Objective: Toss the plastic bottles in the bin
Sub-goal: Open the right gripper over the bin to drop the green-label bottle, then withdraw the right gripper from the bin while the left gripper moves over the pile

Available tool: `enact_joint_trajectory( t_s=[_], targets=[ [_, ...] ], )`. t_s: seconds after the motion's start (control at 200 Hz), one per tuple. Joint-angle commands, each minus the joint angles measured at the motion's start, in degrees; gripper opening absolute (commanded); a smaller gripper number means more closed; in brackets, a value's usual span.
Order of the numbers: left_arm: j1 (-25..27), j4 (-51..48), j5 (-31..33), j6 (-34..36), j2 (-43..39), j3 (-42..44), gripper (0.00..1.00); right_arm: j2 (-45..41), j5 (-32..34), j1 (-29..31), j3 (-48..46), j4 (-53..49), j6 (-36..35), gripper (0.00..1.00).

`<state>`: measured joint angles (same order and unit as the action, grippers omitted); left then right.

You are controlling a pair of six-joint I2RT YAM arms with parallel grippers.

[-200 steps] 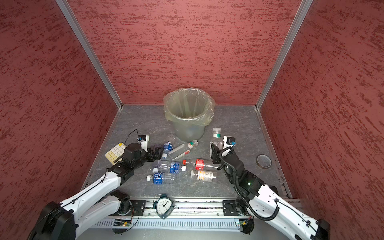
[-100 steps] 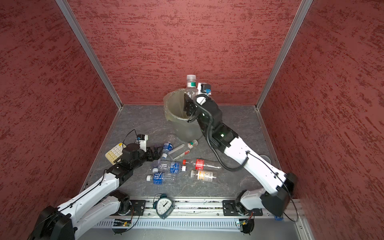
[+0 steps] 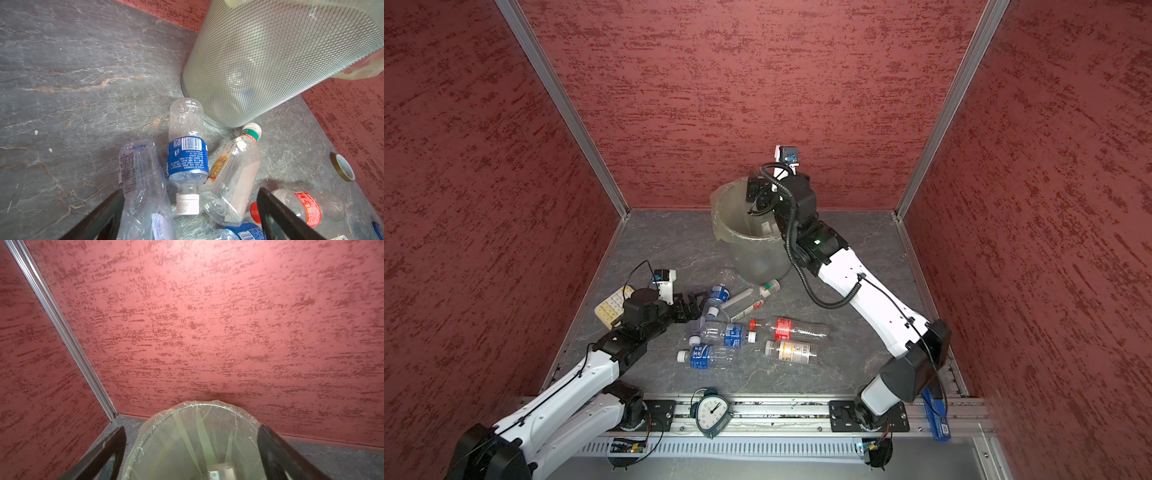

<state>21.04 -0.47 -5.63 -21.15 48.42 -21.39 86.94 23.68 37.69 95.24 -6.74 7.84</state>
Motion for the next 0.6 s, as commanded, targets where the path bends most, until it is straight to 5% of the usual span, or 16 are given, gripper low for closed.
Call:
enact_joint_trajectory(
  t_s=[0.0,0.596],
  targets=[
    [-0.4,-0.2,-0.2,0.0,-0.1,0.5,0.99,-6.0,1.8,0.0,-5.6,1.6,-0.9,0.99],
    [1.6,-0.8,3.5,0.3,0.3,0.4,0.99,-31.4,5.6,-0.1,-41.2,4.9,4.0,0.98]
  ],
)
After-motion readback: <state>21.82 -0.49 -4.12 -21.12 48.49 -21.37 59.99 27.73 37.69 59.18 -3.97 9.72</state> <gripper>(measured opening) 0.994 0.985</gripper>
